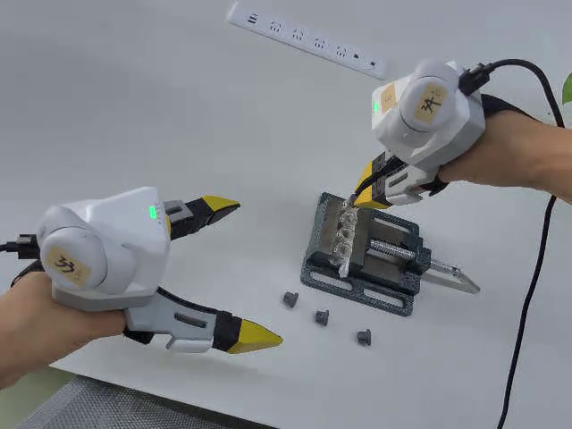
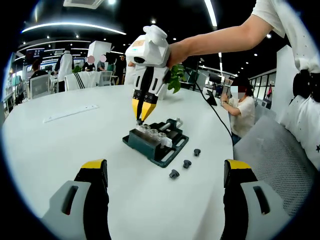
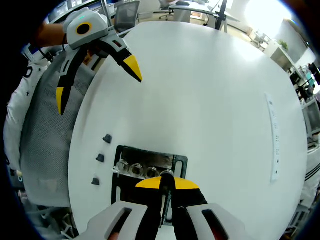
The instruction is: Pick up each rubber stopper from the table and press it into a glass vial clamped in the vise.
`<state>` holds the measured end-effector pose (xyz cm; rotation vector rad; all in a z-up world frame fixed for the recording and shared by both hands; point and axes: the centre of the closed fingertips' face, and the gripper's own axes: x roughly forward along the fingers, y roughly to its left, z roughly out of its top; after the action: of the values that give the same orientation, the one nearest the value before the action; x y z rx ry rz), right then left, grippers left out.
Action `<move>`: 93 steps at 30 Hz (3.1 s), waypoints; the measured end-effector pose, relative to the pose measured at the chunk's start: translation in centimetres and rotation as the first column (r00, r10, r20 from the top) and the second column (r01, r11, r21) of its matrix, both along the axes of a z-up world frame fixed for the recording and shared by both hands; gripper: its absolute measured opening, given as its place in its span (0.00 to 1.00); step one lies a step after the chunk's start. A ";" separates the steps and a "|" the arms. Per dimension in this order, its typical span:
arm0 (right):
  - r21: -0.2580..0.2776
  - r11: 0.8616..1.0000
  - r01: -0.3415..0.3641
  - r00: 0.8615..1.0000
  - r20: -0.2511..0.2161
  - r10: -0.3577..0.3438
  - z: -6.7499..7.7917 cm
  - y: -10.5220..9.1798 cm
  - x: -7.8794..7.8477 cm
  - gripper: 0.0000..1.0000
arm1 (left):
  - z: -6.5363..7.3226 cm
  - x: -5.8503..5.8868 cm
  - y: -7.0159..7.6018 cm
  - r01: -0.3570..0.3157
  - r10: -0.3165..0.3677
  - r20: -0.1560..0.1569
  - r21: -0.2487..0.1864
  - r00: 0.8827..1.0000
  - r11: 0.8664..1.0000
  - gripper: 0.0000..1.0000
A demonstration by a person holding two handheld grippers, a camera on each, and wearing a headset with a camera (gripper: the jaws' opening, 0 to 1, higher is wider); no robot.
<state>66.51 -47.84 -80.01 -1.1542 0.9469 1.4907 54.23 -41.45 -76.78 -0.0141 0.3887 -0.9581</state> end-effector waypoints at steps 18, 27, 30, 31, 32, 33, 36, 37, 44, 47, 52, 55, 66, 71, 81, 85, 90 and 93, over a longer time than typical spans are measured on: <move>-0.022 0.999 -0.032 0.999 0.030 0.032 0.0 0.0 -0.2 0.00 | 0.2 0.1 0.0 -0.003 0.003 0.003 -0.007 1.000 1.000 0.96; -0.030 0.999 -0.033 0.999 0.035 0.034 -0.1 0.1 -0.2 0.00 | 0.0 0.1 0.0 -0.002 0.002 0.002 -0.007 1.000 1.000 0.96; -0.031 0.999 -0.024 0.999 0.030 0.025 -0.1 0.0 0.0 0.00 | 0.1 0.1 -0.1 -0.002 0.002 0.005 -0.006 1.000 1.000 0.96; -0.034 0.999 -0.033 0.999 0.036 0.034 -0.2 0.0 0.0 0.00 | 0.1 0.1 -0.1 -0.002 0.002 0.006 -0.005 1.000 1.000 0.96; -0.037 0.999 -0.038 0.998 0.040 0.039 -0.2 0.0 0.0 0.00 | 0.2 0.1 -0.1 -0.002 0.002 0.008 -0.006 1.000 1.000 0.96; -0.043 0.998 -0.039 0.998 0.043 0.041 -0.2 0.0 0.0 0.00 | 0.2 0.1 -0.2 -0.003 0.003 0.008 -0.008 1.000 1.000 0.96; -0.045 0.998 -0.040 0.998 0.049 0.043 -0.1 0.1 -0.1 0.00 | 0.4 0.0 -0.3 0.004 -0.004 0.010 -0.003 1.000 1.000 0.96; -0.044 0.998 -0.040 0.998 0.046 0.042 -0.1 0.1 -0.2 0.00 | 0.4 0.0 -0.4 0.005 -0.005 0.009 -0.005 1.000 1.000 0.96; -0.016 1.000 0.000 0.999 0.035 0.001 0.1 0.0 -0.2 0.02 | 0.9 0.0 -0.2 0.012 -0.012 0.017 0.013 1.000 1.000 0.95; -0.002 1.000 -0.002 0.999 0.041 0.002 0.2 -0.2 -0.1 0.02 | 1.2 0.0 -0.1 0.009 -0.010 0.022 0.017 1.000 1.000 0.95; 0.011 1.000 0.010 0.999 0.041 -0.011 0.2 0.0 0.0 0.02 | 1.4 -0.1 -0.1 0.009 -0.010 0.023 0.025 1.000 1.000 0.95; 0.016 1.000 0.012 0.999 0.044 -0.013 0.2 0.1 0.0 0.02 | 1.4 -0.2 -0.1 0.005 -0.006 0.023 0.025 1.000 1.000 0.95; 0.068 0.997 0.048 0.997 0.055 -0.052 1.3 -0.1 0.2 0.02 | 1.6 -0.4 -0.3 0.010 -0.011 0.024 0.031 1.000 0.999 0.95; 0.096 0.993 0.066 0.996 0.054 -0.071 2.2 -0.2 0.2 0.06 | 1.8 -0.5 -0.4 0.015 -0.016 0.026 0.035 1.000 0.999 0.95; 0.165 0.982 0.097 0.992 0.064 -0.109 4.3 -1.4 -0.5 0.14 | 1.9 -0.6 -0.7 0.028 -0.029 0.026 0.042 0.999 0.999 0.96; 0.199 0.974 0.109 0.990 0.070 -0.125 5.2 -1.9 -1.0 0.17 | 2.0 -0.7 -0.9 0.043 -0.044 0.026 0.044 0.999 0.998 0.96; 0.244 0.961 0.134 0.984 0.080 -0.157 6.2 -2.8 -1.4 0.21 | 2.4 -0.8 -1.2 0.055 -0.057 0.028 0.052 0.998 0.997 0.96; 0.276 0.949 0.152 0.980 0.083 -0.181 6.7 -3.4 -1.6 0.24 | 2.6 -0.7 -1.0 0.054 -0.056 0.030 0.053 0.998 0.997 0.96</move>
<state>64.90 -51.22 -73.27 -0.9241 0.7241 1.3579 53.50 -42.49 -74.18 0.0598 0.3864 -1.0010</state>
